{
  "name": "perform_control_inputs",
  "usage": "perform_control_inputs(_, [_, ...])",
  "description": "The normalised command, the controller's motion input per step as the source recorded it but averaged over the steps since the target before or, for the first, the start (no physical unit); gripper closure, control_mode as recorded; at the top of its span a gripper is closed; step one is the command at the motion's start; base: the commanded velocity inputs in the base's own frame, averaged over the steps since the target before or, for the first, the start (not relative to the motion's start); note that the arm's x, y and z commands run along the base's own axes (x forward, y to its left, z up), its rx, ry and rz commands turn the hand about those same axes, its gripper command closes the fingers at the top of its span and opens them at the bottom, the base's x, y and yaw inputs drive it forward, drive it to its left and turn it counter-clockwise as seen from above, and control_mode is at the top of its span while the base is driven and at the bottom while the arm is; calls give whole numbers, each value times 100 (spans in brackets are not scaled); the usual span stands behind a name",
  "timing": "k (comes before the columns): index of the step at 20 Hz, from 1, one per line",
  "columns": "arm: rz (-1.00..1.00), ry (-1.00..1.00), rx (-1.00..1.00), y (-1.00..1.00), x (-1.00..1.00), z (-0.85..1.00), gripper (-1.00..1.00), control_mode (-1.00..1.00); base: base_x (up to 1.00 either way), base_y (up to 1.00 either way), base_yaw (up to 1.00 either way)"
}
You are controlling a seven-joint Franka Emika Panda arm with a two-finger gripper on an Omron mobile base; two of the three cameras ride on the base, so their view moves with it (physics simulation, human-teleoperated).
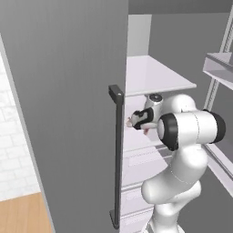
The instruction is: Place one garlic and one steak in each tupperware on the nearby counter, to pack two identical lunches.
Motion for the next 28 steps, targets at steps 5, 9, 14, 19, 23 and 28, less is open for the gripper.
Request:
perform_control_inputs(5, [-6,-11,-4,12,-1,-8,-100,-100,0,0,0])
perform_control_inputs(9, [-19,-1,-11,0,-10,0,-100,-100,0,0,0])
perform_control_inputs(14, [-5,5,-11,0,0,-17,-100,-100,0,0,0])
perform_control_inputs(19, [1,6,-2,-4,4,-13,-100,-100,0,0,0])
perform_control_inputs(23, [1,0,0,0,0,-62,-100,-100,0,0,0])
perform_control_inputs(28, [0,-1,0,0,-8,-32,-100,-100,0,0,0])
